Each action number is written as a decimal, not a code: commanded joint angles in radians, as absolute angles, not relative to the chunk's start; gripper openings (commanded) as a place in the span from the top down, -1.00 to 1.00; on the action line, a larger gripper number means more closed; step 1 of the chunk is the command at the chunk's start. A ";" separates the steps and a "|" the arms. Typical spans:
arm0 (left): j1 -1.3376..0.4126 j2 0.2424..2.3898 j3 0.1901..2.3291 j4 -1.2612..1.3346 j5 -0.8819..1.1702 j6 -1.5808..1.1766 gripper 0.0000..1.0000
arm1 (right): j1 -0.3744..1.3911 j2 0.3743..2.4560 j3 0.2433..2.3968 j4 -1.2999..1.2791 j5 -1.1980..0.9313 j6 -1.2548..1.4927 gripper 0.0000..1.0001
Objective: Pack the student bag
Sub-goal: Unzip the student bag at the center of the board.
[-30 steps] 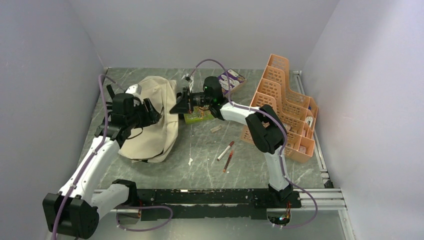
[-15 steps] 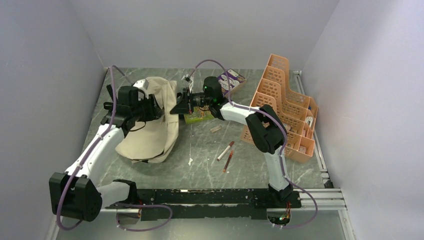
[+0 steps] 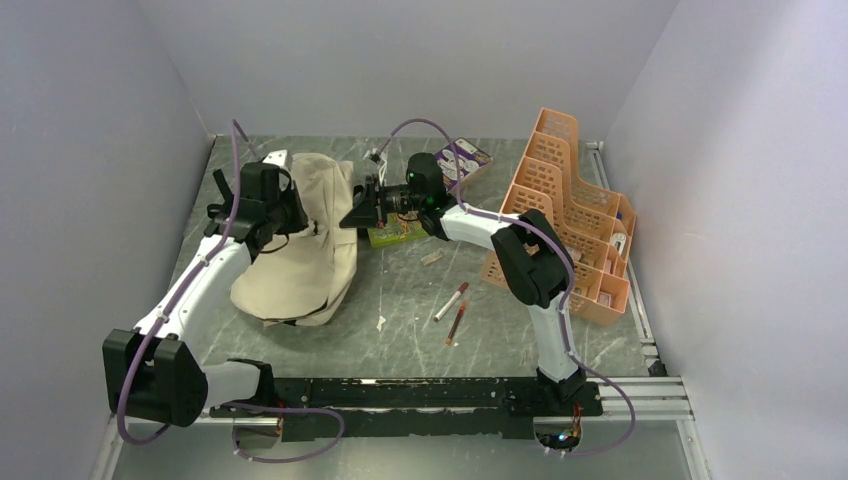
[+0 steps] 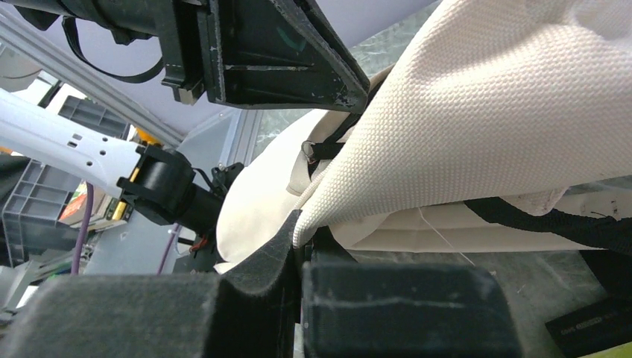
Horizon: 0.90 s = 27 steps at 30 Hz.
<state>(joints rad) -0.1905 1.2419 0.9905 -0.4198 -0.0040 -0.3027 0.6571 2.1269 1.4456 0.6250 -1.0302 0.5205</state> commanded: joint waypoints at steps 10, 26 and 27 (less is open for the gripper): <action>-0.181 1.053 0.955 -0.476 0.014 -0.348 0.04 | 0.661 2.083 1.497 0.404 -0.802 0.444 1.00; -0.151 0.959 1.049 -0.792 -0.461 -0.467 -0.15 | 0.648 2.027 1.462 0.102 -0.313 0.371 1.00; -0.144 0.966 1.053 -0.808 -0.483 -0.480 -0.16 | 0.646 2.024 1.465 0.084 -0.280 0.374 1.00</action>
